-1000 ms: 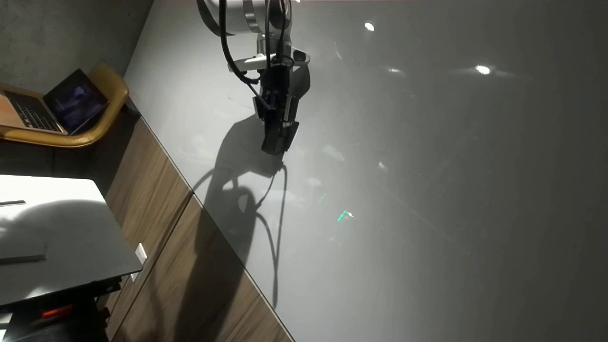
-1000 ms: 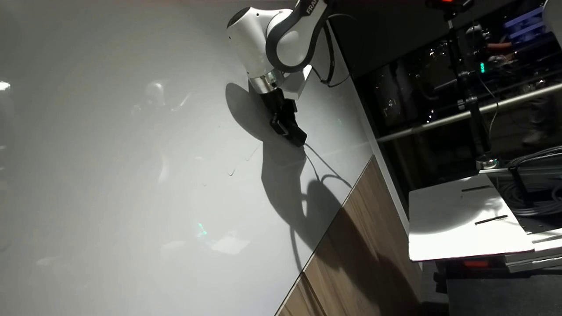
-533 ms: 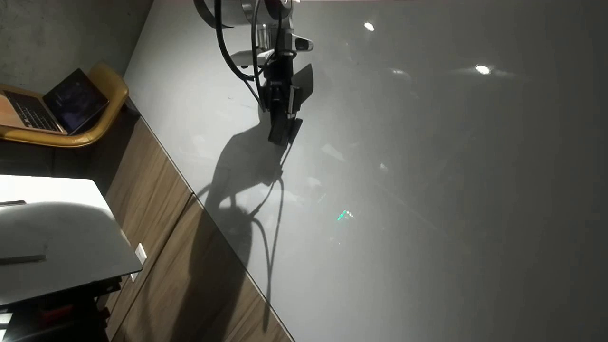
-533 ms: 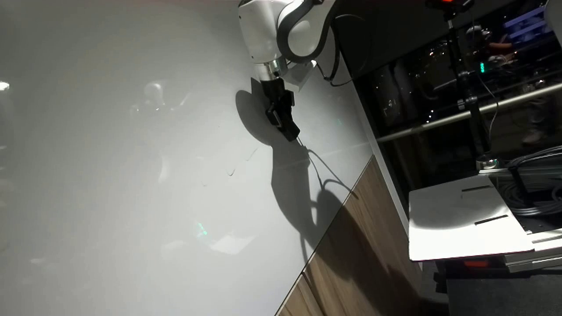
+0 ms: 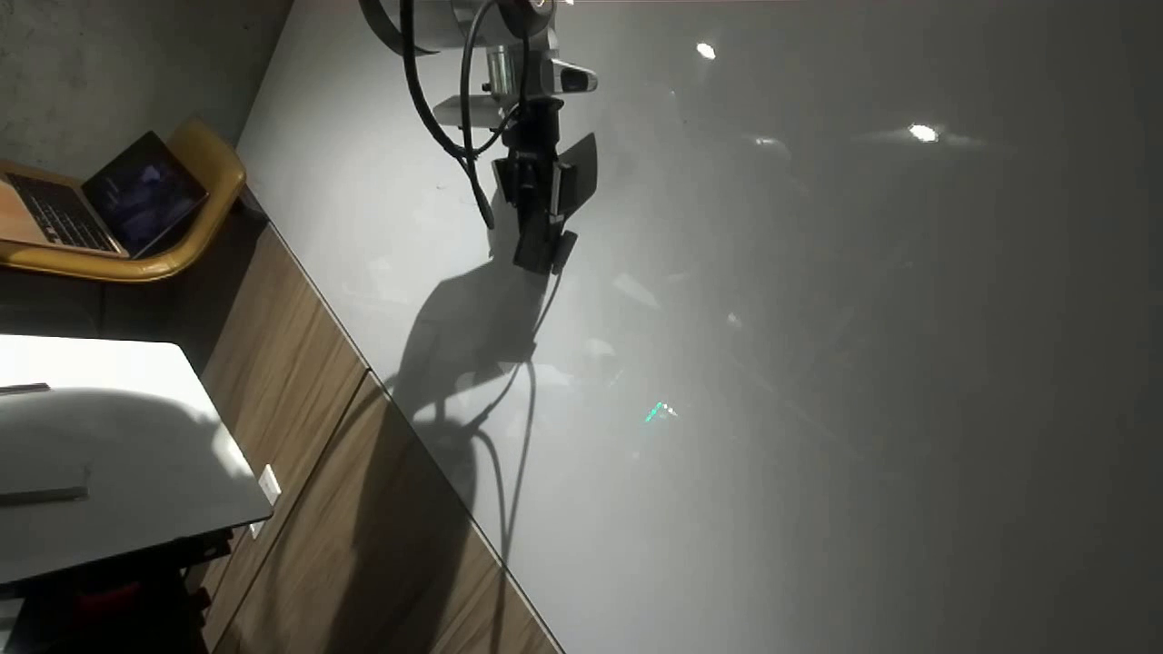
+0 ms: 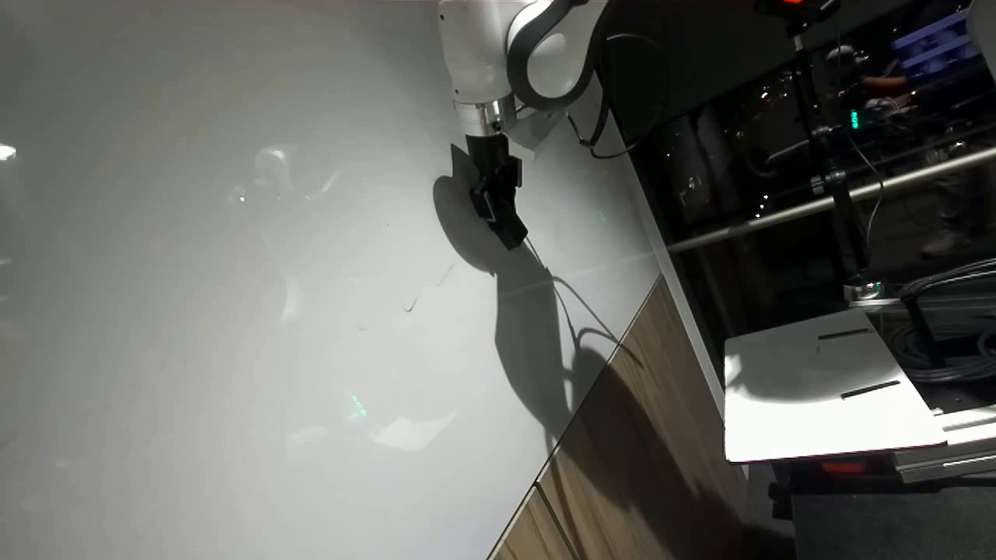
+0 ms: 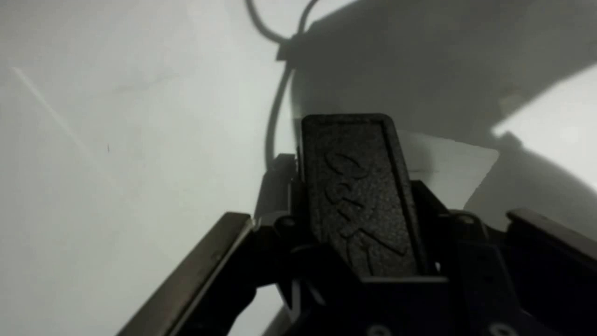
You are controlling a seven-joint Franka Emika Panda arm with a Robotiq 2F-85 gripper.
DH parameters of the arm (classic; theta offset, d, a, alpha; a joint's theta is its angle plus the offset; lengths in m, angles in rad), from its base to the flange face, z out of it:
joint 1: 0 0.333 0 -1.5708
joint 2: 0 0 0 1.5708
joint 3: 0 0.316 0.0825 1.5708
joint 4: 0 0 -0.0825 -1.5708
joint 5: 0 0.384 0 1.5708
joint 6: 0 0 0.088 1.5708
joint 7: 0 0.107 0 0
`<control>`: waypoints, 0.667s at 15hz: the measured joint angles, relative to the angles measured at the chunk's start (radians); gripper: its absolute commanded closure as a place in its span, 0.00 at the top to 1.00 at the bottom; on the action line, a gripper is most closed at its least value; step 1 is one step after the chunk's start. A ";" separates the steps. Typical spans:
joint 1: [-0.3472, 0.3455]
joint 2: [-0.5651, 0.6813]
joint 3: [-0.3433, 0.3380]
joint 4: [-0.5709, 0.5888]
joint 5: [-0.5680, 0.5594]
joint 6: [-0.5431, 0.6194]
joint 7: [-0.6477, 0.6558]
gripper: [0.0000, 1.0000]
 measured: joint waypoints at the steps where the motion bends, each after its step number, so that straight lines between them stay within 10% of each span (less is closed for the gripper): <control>1: 0.000 0.000 0.001 0.000 0.000 0.000 0.000 0.30; 10: 0.027 0.036 0.077 0.035 0.000 -0.038 0.000 0.30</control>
